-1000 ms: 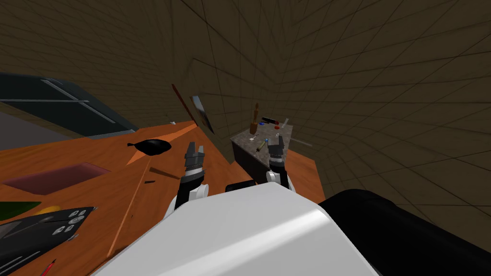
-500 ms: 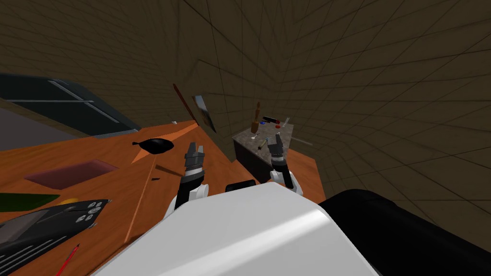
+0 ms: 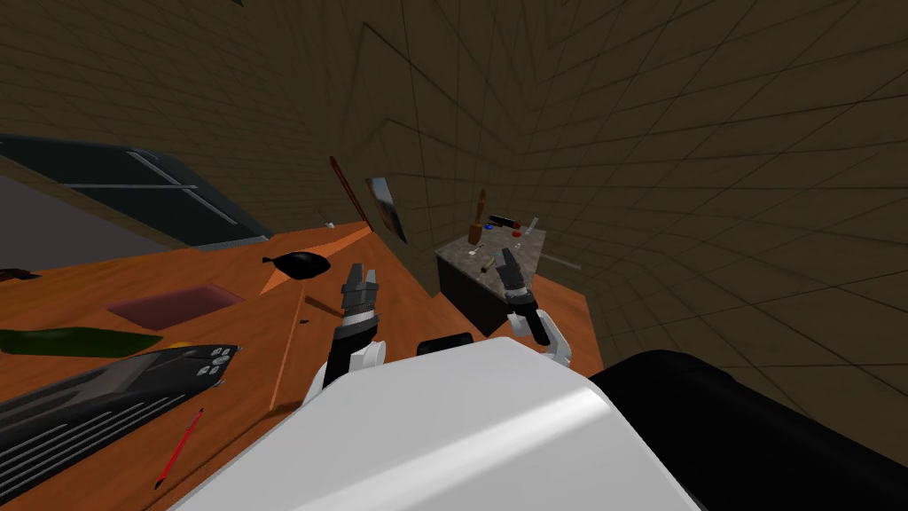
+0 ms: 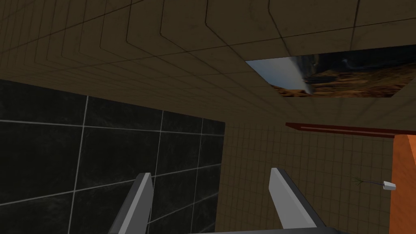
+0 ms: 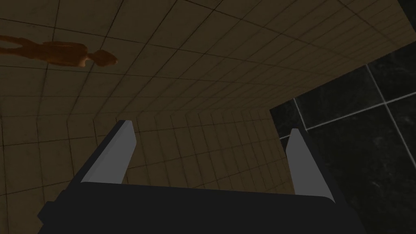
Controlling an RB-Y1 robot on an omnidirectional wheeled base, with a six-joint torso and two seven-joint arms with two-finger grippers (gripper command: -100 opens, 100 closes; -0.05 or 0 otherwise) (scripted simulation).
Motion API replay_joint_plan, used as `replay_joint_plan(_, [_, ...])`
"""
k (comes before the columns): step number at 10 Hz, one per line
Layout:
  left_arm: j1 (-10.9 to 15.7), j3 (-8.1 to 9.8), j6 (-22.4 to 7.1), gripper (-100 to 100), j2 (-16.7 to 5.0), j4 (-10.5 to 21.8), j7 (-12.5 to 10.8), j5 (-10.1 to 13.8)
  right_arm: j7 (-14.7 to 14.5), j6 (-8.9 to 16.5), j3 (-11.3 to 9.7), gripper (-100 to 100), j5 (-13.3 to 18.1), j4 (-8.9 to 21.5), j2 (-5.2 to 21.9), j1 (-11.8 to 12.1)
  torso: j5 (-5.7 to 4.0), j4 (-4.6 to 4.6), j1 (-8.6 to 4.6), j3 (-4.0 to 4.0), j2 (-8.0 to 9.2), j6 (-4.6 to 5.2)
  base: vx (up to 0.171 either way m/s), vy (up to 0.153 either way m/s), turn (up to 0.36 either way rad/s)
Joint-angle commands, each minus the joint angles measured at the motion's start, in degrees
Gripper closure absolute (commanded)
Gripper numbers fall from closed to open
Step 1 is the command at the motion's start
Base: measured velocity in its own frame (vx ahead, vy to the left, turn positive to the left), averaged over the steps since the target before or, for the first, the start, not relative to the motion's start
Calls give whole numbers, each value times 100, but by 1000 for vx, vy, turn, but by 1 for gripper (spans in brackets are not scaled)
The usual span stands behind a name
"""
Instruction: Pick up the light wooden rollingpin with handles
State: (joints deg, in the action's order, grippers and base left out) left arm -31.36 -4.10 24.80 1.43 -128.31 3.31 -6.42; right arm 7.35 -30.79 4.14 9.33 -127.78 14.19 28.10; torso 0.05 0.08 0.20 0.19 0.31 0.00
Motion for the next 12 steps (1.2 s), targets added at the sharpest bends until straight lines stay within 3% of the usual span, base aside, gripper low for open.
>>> replay_joint_plan(1, [0,0,0,0,0,0,0,0,-70,-5,107,-100,286,29,202,-31,0,0,0,0,0,0,-65,54,61])
replay_joint_plan(4, [0,0,0,0,0,0,0,0,-214,-53,299,-100,765,129,564,-70,0,-2,-1,-5,-8,0,-60,56,79])
replay_joint_plan(5, [0,0,0,0,0,0,0,0,-214,-53,299,-100,836,129,564,-70,-1,-3,-7,-6,-10,-1,-36,22,51])
replay_joint_plan(6, [-1,0,0,0,0,0,0,0,-298,-97,397,-100,1054,202,756,-83,-3,-3,-13,-9,-15,0,-39,28,128])
replay_joint_plan(7, [0,0,0,0,0,0,0,0,-298,-97,397,-100,1126,202,756,-83,-3,-4,-13,-10,-16,-2,-33,22,49])
replay_joint_plan(8, [-1,1,0,0,-1,0,0,0,-389,-154,498,-100,1336,292,957,-92,-3,-4,-15,-10,-18,1,-35,37,109])
replay_joint_plan(9, [0,0,0,0,0,0,0,0,-389,-154,498,-100,1430,292,957,-92,-3,-4,-11,-11,-18,-2,-29,25,63])
replay_joint_plan(10, [-1,1,0,0,-1,0,0,0,-489,-224,599,-100,1640,398,1166,-96,-3,-4,-14,-11,-19,0,-33,31,146])
replay_joint_plan(11, [0,0,0,0,0,0,0,0,-489,-224,599,-100,1749,398,1166,-96,-3,-5,-13,-12,-19,-2,-28,21,66])
replay_joint_plan(12, [-1,1,0,0,-1,0,0,0,-596,-309,701,-100,1943,523,1382,-95,-4,-5,-16,-12,-20,1,-28,21,173])
